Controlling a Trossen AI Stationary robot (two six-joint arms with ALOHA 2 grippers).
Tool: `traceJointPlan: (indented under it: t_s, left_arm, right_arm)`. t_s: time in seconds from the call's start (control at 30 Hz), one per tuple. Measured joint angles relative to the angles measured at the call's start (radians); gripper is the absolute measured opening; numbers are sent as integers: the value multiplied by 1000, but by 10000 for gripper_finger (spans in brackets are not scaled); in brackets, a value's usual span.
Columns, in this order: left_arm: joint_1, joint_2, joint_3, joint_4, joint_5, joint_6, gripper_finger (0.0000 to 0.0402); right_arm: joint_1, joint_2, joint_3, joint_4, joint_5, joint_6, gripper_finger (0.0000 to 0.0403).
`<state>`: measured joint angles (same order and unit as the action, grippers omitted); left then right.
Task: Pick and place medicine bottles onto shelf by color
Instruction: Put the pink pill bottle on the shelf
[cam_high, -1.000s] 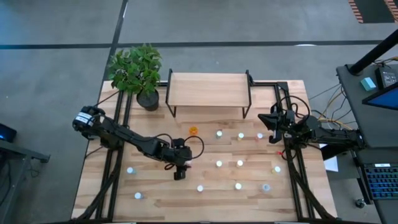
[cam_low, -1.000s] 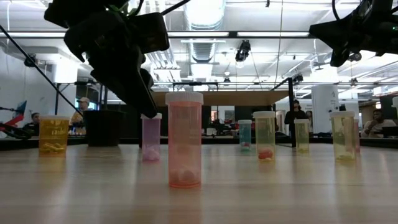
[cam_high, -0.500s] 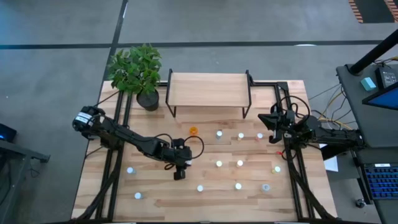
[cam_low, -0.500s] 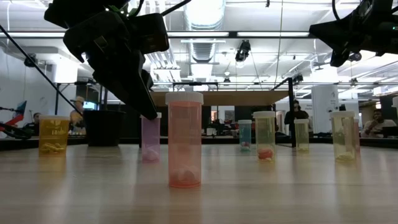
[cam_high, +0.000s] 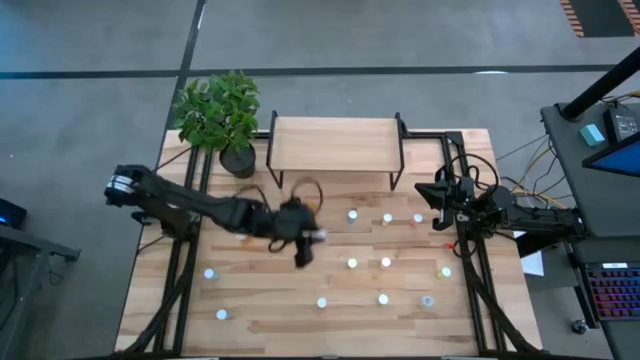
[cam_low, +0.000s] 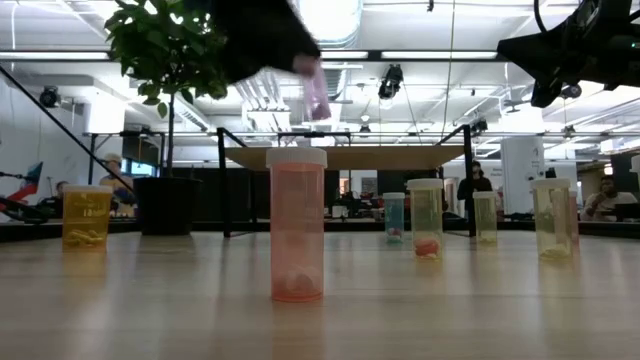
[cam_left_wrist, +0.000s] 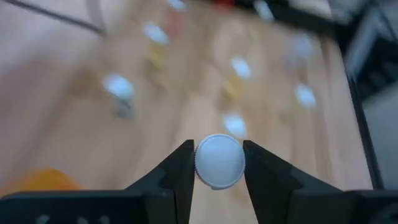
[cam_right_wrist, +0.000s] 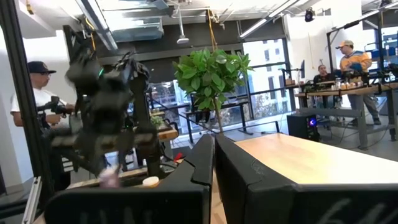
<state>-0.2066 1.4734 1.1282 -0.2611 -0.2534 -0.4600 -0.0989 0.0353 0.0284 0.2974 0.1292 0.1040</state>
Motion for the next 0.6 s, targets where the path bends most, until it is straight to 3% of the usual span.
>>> traceJointPlan:
  t_s: [0.27, 0.6]
  left_arm:
    - [190, -68, 123, -201, -123, -3, 105]
    - [438, -78, 155, -271, -95, 48, 105]
  right_arm:
    - [0, -1, 0, 8, -2, 0, 9]
    - [1, -1, 0, 16, -2, 0, 9]
